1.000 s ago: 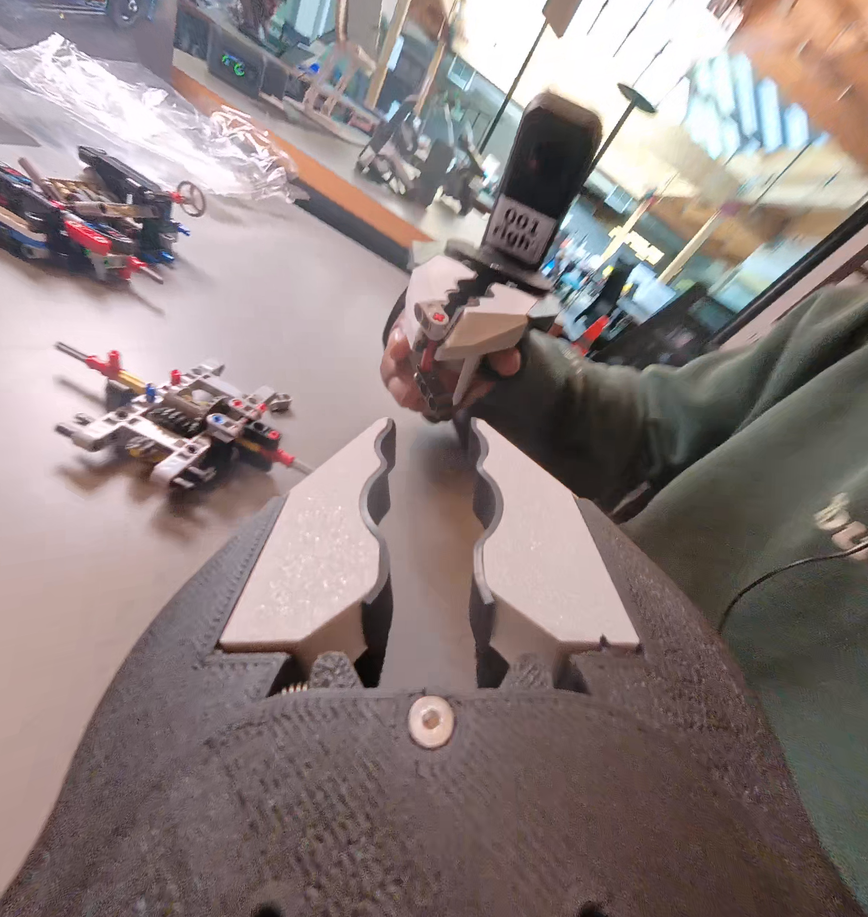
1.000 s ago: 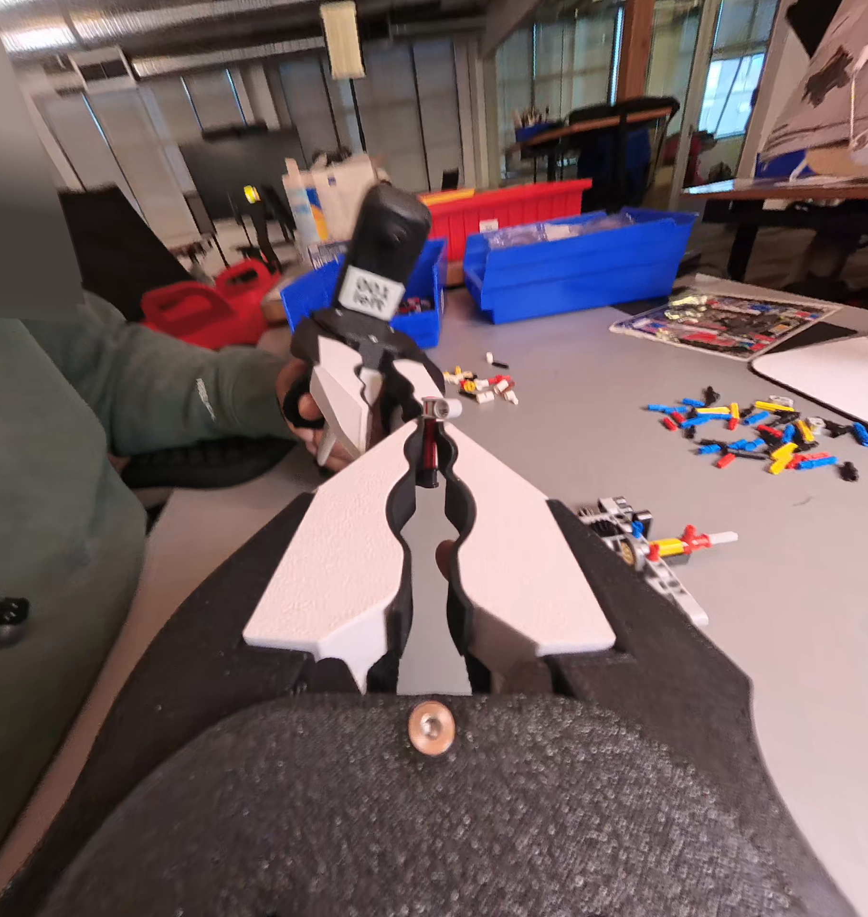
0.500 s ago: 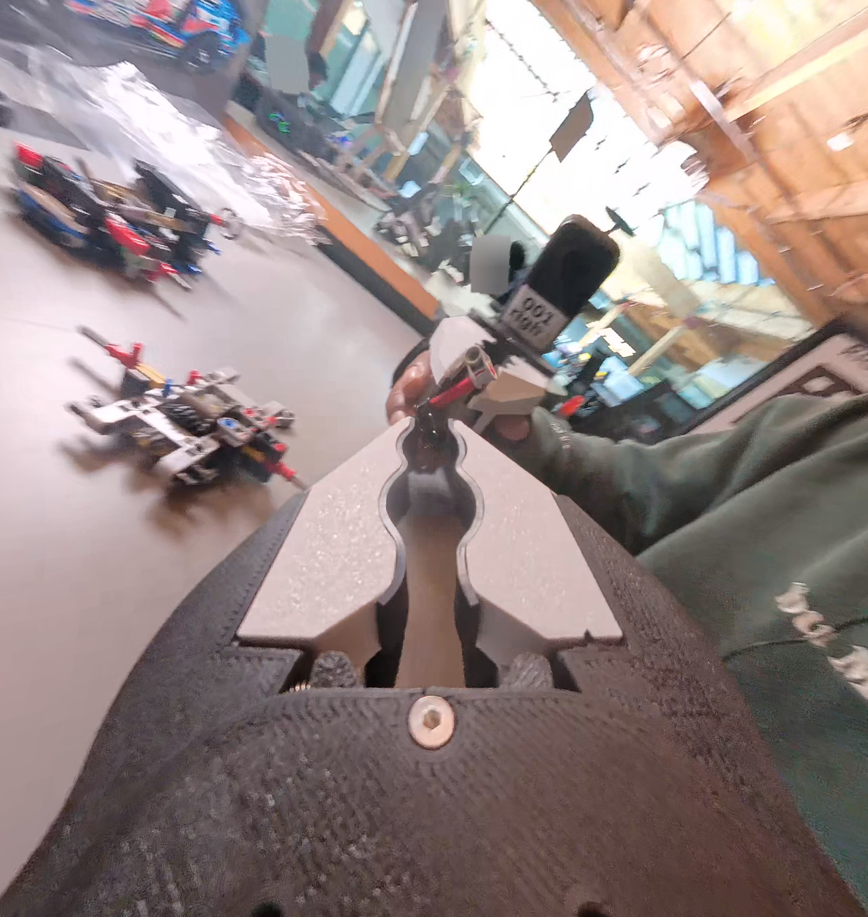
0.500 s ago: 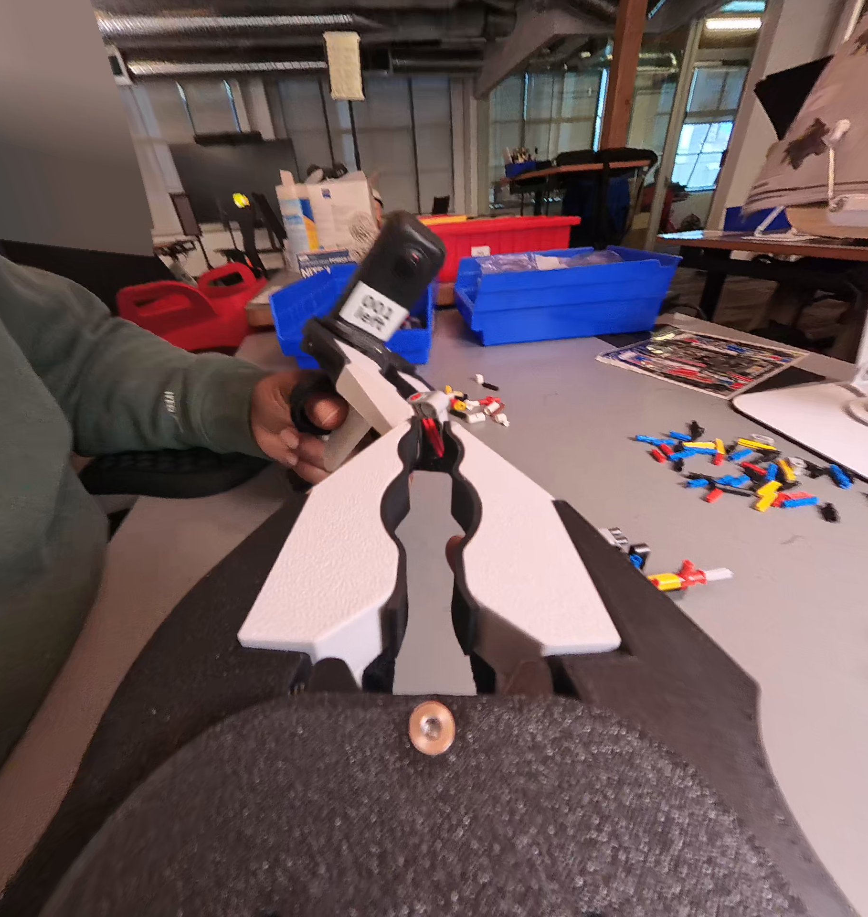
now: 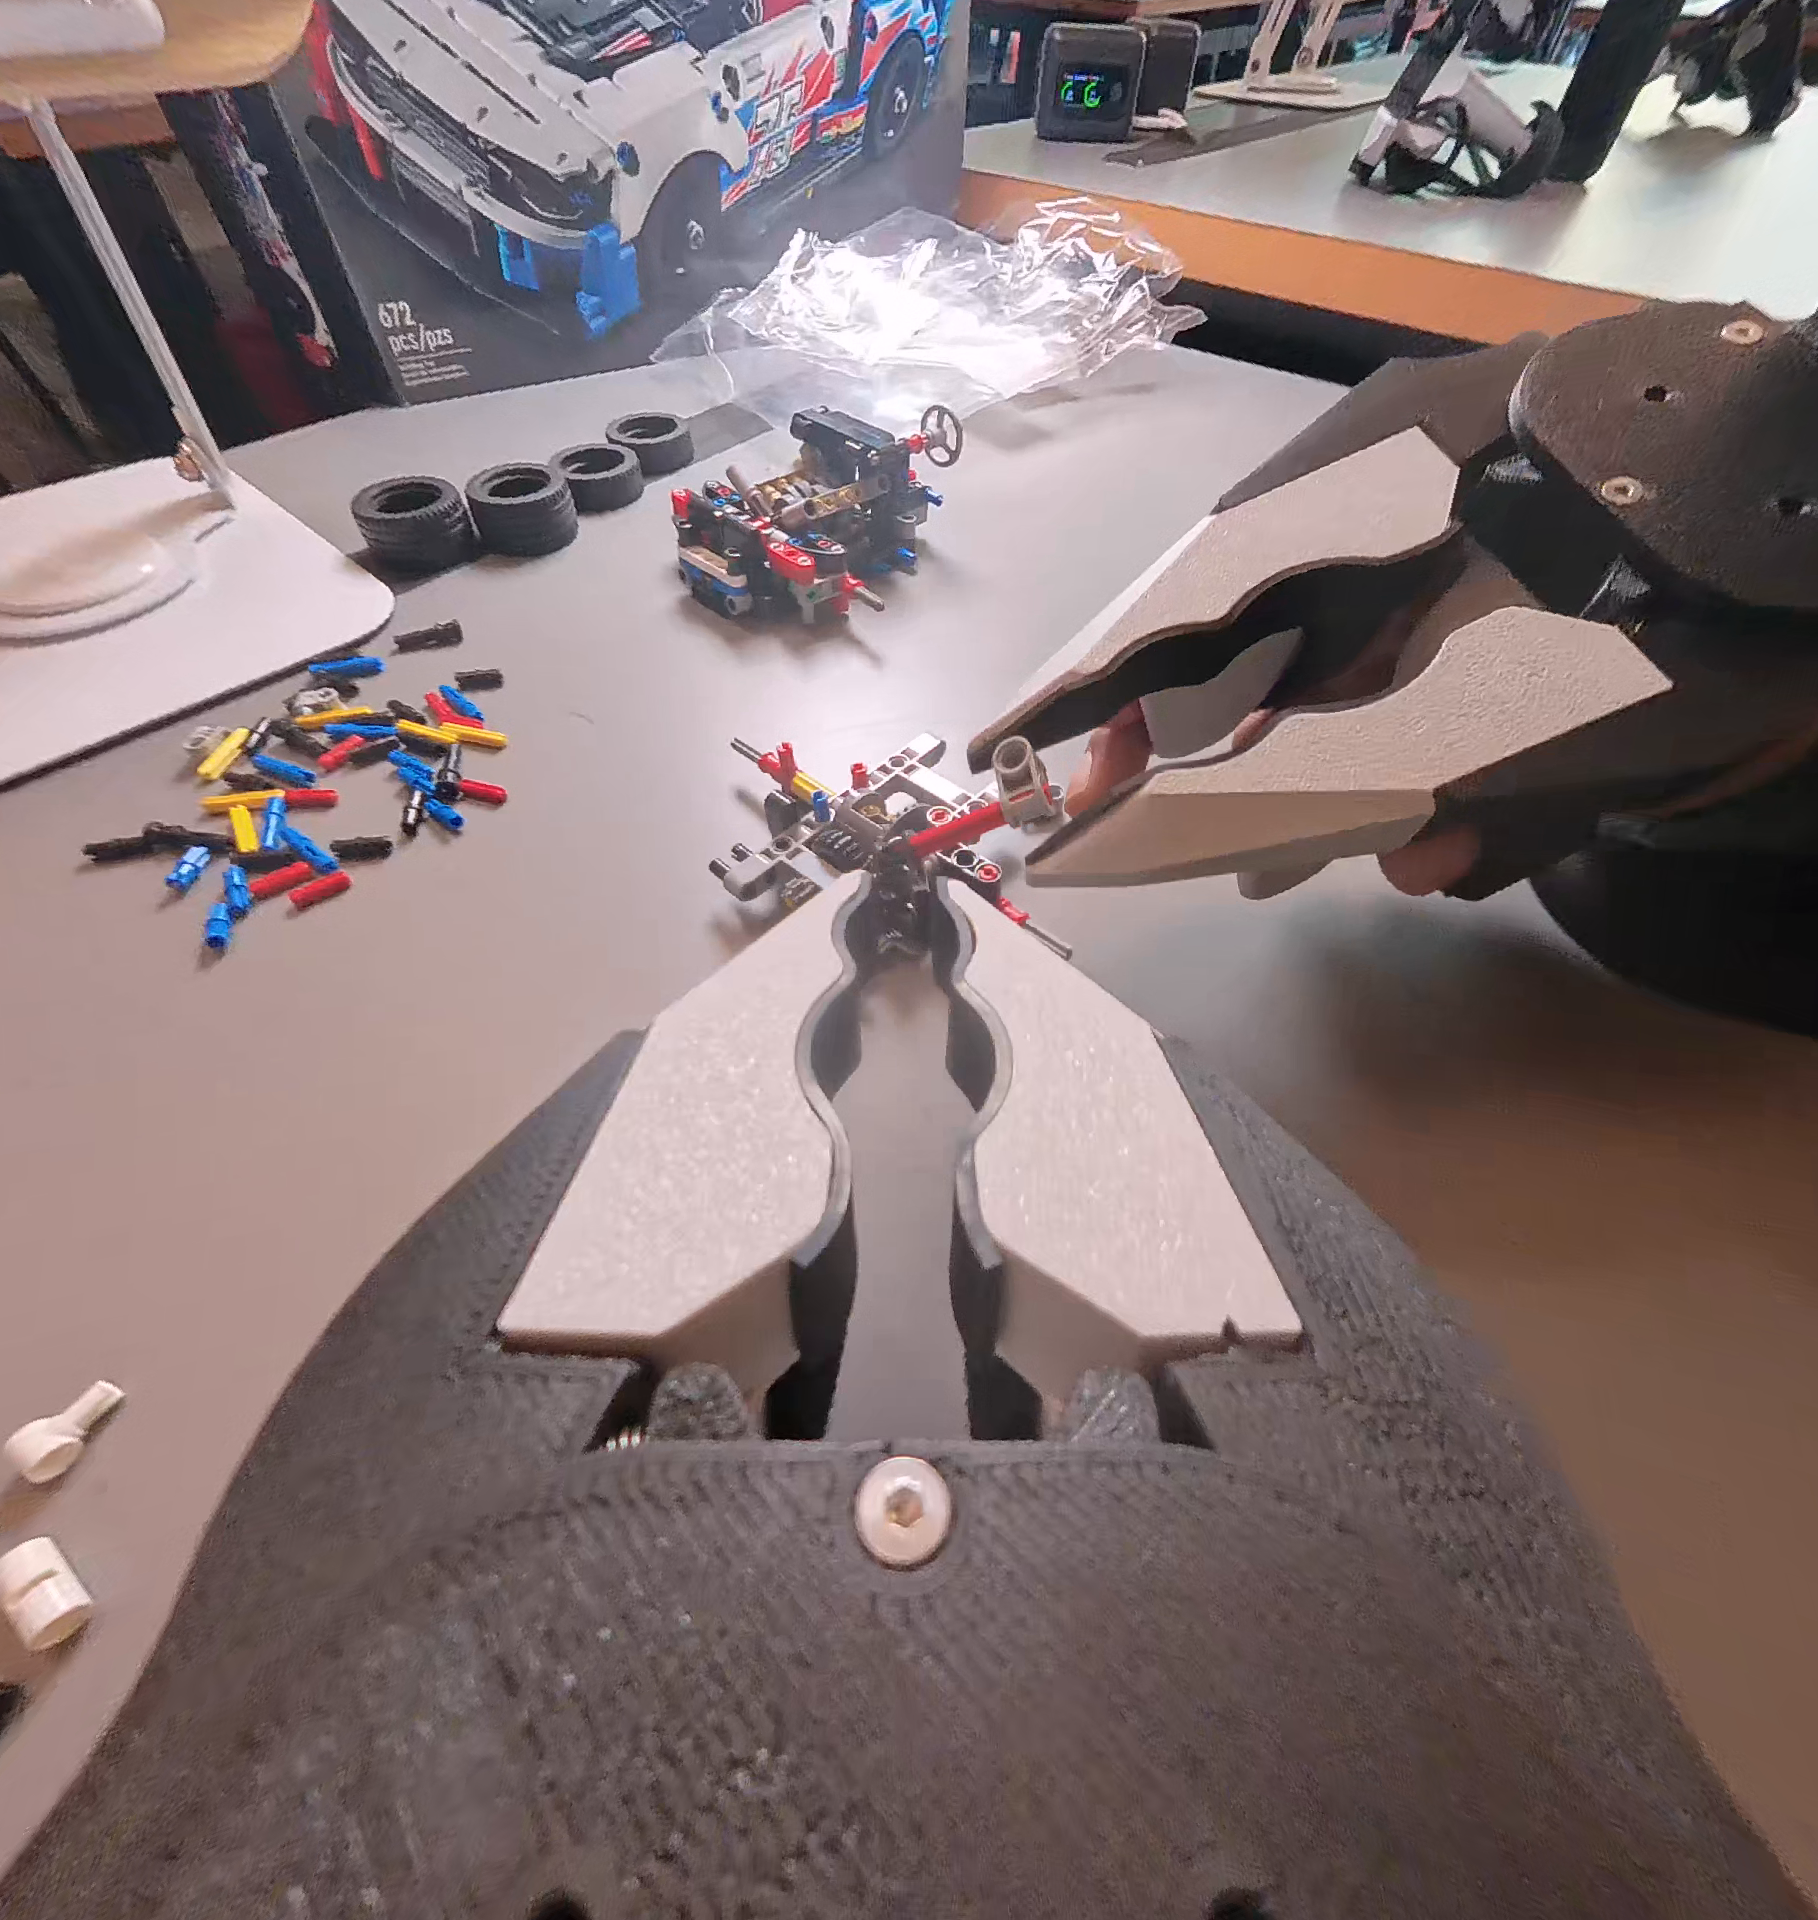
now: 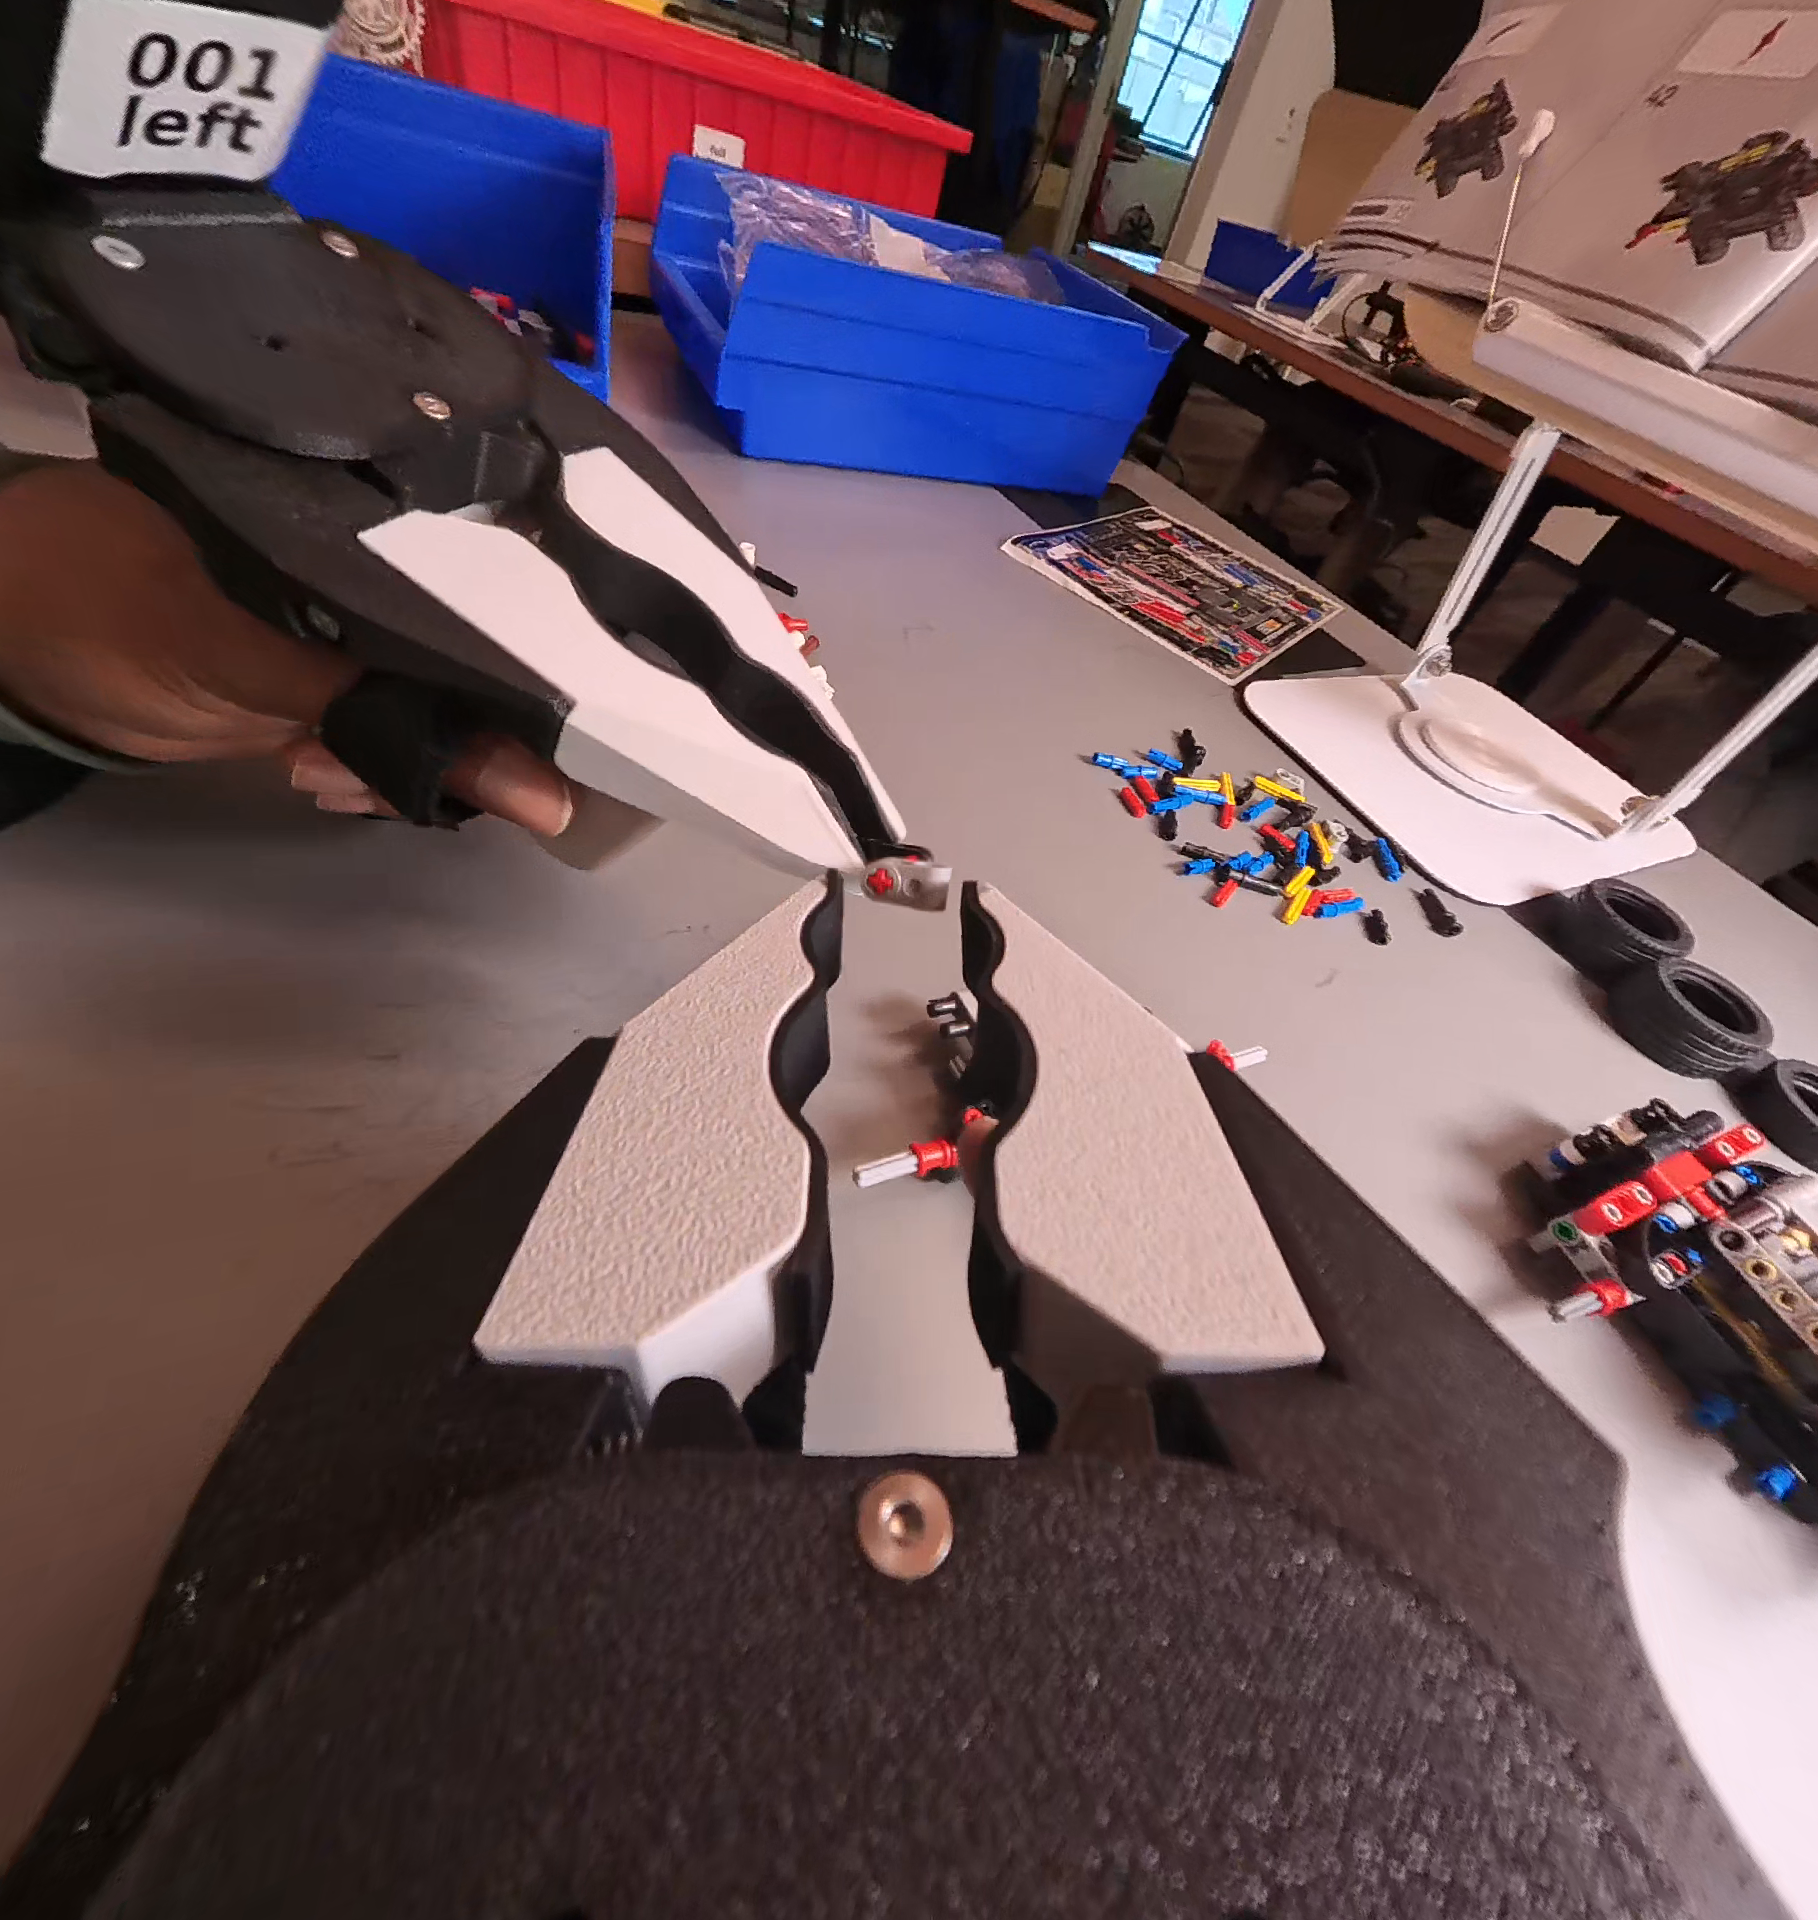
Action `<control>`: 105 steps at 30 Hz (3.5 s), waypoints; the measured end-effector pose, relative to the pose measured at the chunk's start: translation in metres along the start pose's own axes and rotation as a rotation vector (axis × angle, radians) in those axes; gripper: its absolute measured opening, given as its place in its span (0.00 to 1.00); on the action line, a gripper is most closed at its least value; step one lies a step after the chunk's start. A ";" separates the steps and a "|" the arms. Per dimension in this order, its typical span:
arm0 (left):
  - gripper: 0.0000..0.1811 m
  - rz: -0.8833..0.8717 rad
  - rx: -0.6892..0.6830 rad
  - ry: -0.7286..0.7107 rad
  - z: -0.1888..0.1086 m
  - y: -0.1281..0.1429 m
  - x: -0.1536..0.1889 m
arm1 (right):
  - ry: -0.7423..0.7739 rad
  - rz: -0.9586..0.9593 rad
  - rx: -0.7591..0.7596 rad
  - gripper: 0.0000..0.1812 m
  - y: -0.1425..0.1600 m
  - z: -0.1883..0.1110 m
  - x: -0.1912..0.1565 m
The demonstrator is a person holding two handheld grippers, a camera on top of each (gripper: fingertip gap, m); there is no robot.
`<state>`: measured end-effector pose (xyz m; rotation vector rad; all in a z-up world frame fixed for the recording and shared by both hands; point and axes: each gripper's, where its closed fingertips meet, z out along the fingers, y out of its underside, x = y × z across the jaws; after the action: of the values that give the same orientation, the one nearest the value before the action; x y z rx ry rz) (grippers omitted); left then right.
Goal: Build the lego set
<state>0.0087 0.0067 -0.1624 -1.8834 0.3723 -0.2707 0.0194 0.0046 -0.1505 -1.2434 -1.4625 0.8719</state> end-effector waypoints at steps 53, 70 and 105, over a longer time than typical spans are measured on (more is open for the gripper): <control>0.03 -0.757 -0.196 1.190 -0.062 0.002 0.104 | -0.575 -0.143 0.148 0.09 -0.012 -0.055 -0.081; 0.04 -0.820 -0.015 1.012 -0.045 -0.015 0.073 | -0.410 -0.143 0.191 0.08 -0.017 -0.045 -0.054; 0.02 -0.786 -0.166 0.946 -0.042 0.011 0.073 | -0.347 -0.329 0.064 0.08 0.004 -0.039 -0.057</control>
<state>0.0592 -0.0610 -0.1580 -1.8795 0.2499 -1.7246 0.0576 -0.0531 -0.1574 -0.7957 -1.8358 0.9295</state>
